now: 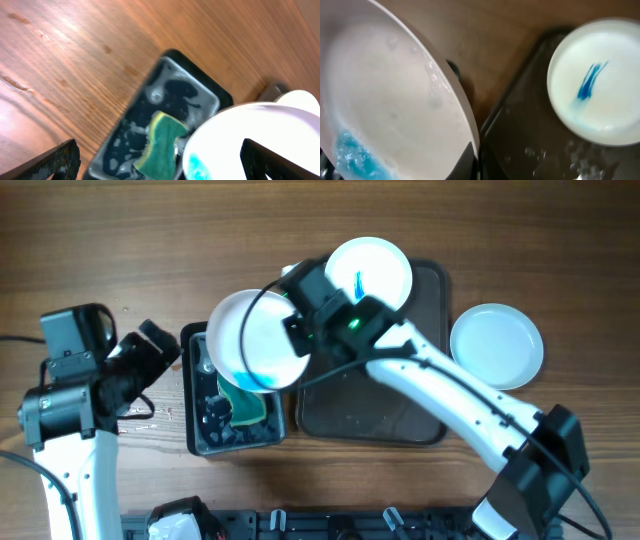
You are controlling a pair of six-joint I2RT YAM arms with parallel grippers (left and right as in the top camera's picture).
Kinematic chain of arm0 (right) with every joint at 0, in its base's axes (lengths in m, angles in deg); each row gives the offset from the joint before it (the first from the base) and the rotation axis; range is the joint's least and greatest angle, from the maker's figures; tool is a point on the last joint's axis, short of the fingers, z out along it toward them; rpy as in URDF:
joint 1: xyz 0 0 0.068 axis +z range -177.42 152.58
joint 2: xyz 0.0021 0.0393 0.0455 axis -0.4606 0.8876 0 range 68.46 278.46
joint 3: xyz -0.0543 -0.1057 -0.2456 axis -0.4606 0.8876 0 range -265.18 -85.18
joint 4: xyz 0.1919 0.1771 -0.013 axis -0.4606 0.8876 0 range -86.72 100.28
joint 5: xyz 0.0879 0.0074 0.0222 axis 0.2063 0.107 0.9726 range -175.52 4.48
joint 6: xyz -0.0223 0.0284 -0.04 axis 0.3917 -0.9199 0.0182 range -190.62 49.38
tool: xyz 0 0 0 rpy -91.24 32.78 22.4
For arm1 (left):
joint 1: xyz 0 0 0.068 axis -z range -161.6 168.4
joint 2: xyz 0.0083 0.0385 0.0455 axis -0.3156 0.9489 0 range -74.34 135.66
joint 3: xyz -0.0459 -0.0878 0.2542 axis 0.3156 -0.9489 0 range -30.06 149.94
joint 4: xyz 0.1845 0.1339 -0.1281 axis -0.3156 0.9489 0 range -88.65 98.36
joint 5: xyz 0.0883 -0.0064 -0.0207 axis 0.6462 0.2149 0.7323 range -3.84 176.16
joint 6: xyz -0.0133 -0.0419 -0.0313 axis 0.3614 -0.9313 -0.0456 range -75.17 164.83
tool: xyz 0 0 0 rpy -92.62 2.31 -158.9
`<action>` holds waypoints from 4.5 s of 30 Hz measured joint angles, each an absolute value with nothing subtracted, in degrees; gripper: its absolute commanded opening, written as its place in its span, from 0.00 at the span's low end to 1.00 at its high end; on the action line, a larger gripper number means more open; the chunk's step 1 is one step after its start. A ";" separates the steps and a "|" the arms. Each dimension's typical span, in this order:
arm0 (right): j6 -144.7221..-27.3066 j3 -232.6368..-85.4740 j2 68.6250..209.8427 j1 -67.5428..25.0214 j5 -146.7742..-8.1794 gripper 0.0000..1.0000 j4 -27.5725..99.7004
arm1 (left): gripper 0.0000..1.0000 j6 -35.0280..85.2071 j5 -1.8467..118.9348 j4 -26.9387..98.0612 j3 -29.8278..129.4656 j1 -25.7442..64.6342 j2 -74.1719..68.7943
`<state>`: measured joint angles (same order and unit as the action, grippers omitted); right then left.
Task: Clean dirty plates on tray and stack at the side
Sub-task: 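Tilt the plate over the soap dish with the right gripper to rinse, then carry the plate right and stack it on the clean plate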
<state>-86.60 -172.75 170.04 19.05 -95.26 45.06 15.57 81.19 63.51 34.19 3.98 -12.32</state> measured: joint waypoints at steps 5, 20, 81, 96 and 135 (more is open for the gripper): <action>-85.66 -172.75 170.04 28.74 -117.01 0.04 41.25 | 1.00 15.59 81.84 63.96 34.19 -2.40 -12.34; -56.73 -172.75 170.02 41.44 -148.46 0.04 21.54 | 1.00 15.59 81.84 63.96 34.19 -2.79 -12.34; -92.59 -159.44 168.21 -59.59 -71.72 0.04 56.07 | 1.00 15.59 81.84 63.99 34.19 -2.79 -12.36; -80.90 -159.44 150.37 -41.38 -67.04 0.54 55.53 | 1.00 15.59 81.84 63.96 34.19 -2.79 -12.38; -91.87 -150.96 147.70 -18.91 -75.28 0.04 53.98 | 1.00 15.59 81.84 63.94 34.21 -2.79 -12.43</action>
<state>-91.87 -150.96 147.70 -18.91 -75.28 53.98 15.59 81.84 63.94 34.21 -2.79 -12.43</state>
